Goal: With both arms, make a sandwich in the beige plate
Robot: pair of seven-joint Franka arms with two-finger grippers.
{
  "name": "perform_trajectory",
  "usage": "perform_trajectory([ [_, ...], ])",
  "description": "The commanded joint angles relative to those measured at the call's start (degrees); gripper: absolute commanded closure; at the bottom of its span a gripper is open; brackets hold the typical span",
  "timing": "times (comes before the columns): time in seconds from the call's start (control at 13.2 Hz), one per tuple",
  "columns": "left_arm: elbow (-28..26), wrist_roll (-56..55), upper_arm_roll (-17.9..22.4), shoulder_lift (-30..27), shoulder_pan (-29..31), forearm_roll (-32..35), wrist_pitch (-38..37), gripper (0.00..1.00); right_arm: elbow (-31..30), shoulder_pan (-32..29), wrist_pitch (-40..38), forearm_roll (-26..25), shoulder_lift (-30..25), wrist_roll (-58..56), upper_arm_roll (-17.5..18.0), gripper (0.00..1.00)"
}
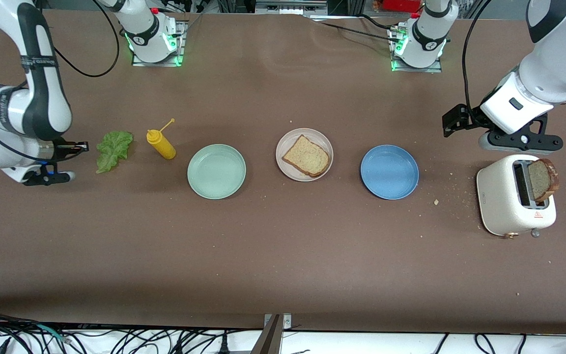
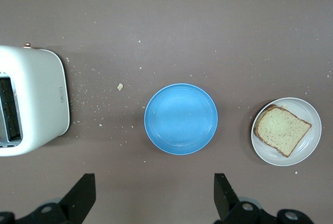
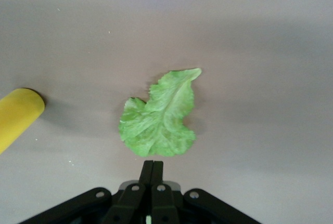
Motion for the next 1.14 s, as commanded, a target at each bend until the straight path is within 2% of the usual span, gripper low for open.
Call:
perform_trajectory([
  [0.0,1.5,-0.3,-0.3,0.4,0.1,1.4,-1.0,0.00,-4.7,-0.8,5.2,-1.1,-0.5,3.9,3.2,0.52],
  [0.08,1.5,-0.3,-0.3,0.4,0.1,1.4,-1.0,0.00,-7.0,-0.8,8.6,-1.1,-0.5,4.5,3.4,0.18],
  [0.15,1.5,-0.3,-0.2,0.4,0.1,1.4,-1.0,0.00,-9.0,-0.8,11.4,-1.1,-0.6,4.5,3.4,0.01],
  [0.61,1.5,-0.3,-0.2,0.4,0.1,1.4,-1.0,0.00,-17.3,-0.8,20.5,-1.1,-0.5,4.5,3.3,0.00],
  [1.06,1.5,-0.1,-0.1,0.4,0.1,1.4,-1.0,0.00,-19.5,-1.0,24.1,-1.1,1.2,4.5,3.3,0.01],
])
